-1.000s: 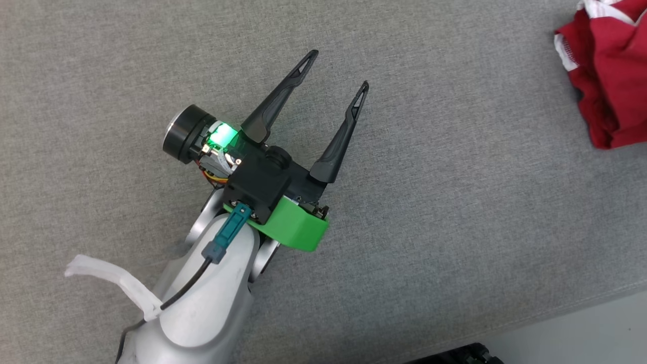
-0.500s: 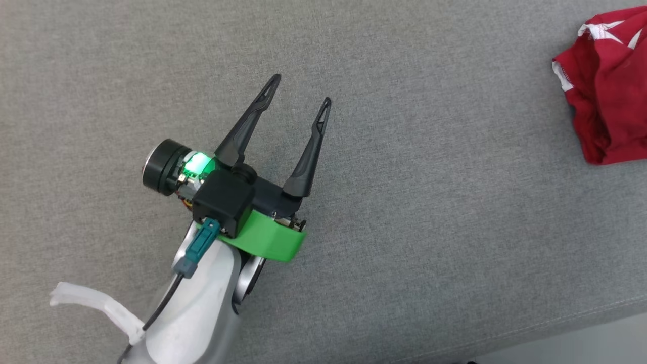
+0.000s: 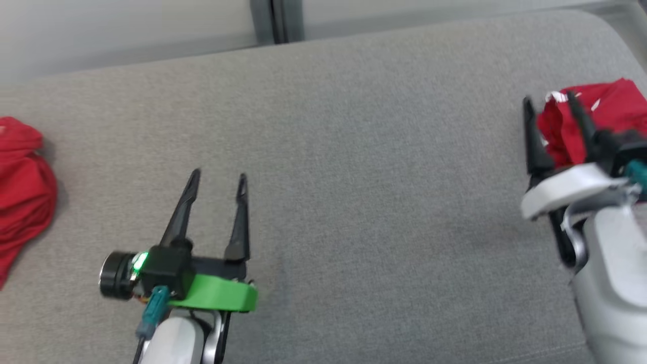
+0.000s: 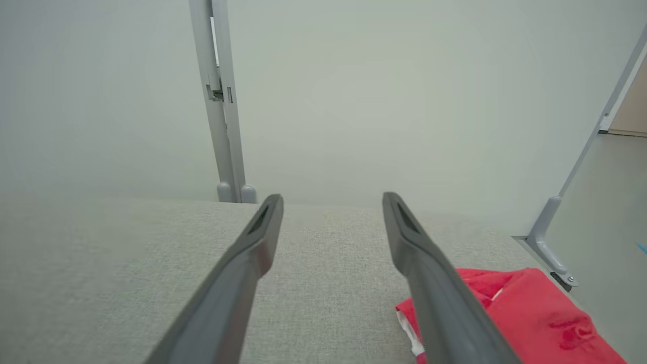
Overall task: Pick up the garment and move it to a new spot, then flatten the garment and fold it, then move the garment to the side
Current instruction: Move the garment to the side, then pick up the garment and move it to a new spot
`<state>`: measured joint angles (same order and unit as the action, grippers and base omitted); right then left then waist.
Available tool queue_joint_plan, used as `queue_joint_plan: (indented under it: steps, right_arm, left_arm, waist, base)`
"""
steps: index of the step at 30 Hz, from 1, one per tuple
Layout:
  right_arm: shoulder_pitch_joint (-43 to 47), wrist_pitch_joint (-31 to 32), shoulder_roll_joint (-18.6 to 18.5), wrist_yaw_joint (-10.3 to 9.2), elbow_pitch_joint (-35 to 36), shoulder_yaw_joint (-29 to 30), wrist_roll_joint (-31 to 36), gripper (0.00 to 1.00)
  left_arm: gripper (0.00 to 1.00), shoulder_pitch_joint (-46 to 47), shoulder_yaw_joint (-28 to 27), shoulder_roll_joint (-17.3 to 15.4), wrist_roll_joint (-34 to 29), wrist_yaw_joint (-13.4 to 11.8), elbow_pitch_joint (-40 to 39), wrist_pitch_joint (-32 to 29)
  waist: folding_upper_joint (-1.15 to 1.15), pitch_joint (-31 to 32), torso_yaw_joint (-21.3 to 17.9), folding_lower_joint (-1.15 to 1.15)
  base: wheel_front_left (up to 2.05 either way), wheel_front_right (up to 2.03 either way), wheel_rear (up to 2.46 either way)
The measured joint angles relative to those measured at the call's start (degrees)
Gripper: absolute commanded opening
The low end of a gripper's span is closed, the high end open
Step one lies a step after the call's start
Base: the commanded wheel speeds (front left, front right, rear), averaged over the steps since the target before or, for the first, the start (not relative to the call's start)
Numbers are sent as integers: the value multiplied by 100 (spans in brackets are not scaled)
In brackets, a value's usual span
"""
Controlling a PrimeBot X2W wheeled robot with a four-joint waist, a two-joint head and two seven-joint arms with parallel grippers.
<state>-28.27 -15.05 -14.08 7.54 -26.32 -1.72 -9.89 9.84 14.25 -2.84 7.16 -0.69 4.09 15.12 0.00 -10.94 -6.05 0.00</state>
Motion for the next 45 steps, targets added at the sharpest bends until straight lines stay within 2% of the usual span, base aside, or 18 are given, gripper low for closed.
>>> queue_joint_plan:
  steps: [6,13,26,45]
  right_arm:
    - [1017,0,616,0,888,159,66,100]
    - [1840,0,992,-1,1408,367,30,100]
    - [2587,0,1123,-1,1749,-52,-155,100]
    - [2646,0,1124,-1,1779,-134,-145,100]
  left_arm:
    - [100,-475,-160,1,121,-122,9,0]
    - [100,-944,-203,1,231,-145,155,0]
    - [100,-1294,-194,1,339,-182,159,0]
    - [100,-1305,-168,1,366,-177,126,0]
  waist:
    - [0,454,283,0]
    - [0,889,551,0]
    - [0,1235,682,0]
    - [0,1223,690,0]
  base:
    - [0,0,0]
    - [0,0,0]
    - [0,0,0]
    - [0,0,0]
